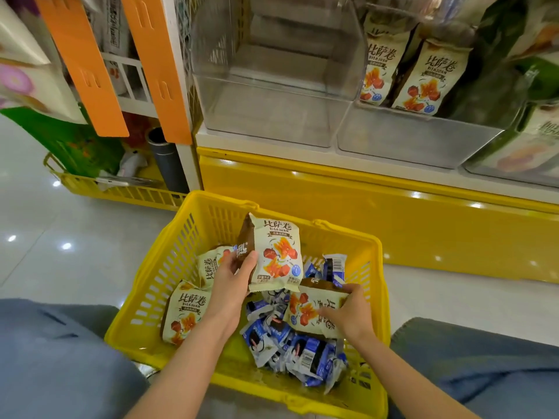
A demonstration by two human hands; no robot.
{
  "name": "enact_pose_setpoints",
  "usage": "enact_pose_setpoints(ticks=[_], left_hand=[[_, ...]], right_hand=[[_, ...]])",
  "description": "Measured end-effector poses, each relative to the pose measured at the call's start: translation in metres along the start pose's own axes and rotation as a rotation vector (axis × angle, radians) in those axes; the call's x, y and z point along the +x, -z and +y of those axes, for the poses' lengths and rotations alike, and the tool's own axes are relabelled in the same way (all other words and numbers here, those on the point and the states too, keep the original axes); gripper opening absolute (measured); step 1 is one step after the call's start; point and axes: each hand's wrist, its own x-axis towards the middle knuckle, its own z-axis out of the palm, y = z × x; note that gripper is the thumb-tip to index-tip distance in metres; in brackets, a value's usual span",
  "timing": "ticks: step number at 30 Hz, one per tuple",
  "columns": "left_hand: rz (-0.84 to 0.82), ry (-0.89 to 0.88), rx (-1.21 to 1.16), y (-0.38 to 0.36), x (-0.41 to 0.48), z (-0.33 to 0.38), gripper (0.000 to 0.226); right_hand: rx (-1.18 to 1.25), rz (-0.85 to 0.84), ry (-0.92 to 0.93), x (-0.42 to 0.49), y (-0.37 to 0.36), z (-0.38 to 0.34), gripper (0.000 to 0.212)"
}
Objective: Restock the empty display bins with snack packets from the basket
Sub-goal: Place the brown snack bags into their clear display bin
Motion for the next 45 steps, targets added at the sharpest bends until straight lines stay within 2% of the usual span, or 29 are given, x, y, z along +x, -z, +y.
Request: enact_pose_setpoints(ticks=[5,9,11,15,17,19,23,28,32,36,39,45], left_hand=[[0.022,-0.076,0.041,-0.005,-0.006,0.015,0.041],[0.057,-0.242,0.107,-0.01,-0.01,0.036,0.03],[0.061,-0.285,0.105,-0.015,-0.014,0.051,0.029],[0.031,-0.301,-0.023,-0.031,-0.023,0.086,0.033],[-0.019,-0.315,-0.055,-0.039,-0.028,0.106,0.032],[-0.078,-0.344,-0.085,-0.047,-0.031,0.129,0.028],[-0.172,-0.424,-0.095,-0.057,-0.031,0.168,0.009],[-0.245,-0.475,-0.118,-0.068,-0.024,0.191,0.012],[-0.288,-0.511,-0.12,-0.079,-0.013,0.204,0.022],[-0.292,-0.521,-0.144,-0.083,0.0,0.207,0.021],[-0.273,-0.518,-0.16,-0.085,0.008,0.21,0.026],[-0.25,-0.489,-0.24,-0.089,0.024,0.216,0.023]], right_hand=[[0.026,0.015,0.156,-0.003,0.01,-0.017,0.07],[0.079,0.037,0.241,0.0,0.046,-0.051,0.067],[0.163,0.06,0.225,0.0,0.074,-0.071,0.066],[0.366,0.007,0.233,-0.011,0.138,-0.109,0.035],[0.376,0.014,0.327,-0.02,0.17,-0.129,0.024],[0.358,0.067,0.457,-0.03,0.2,-0.152,0.023],[0.202,0.304,0.758,-0.041,0.247,-0.197,0.029],[0.054,0.547,0.944,-0.02,0.269,-0.246,0.034],[-0.222,0.541,0.937,0.022,0.258,-0.273,0.039],[-0.5,0.541,0.809,0.067,0.244,-0.293,0.045],[-0.592,0.516,0.761,0.098,0.237,-0.311,0.047],[-0.743,0.33,0.76,0.158,0.231,-0.334,0.049]])
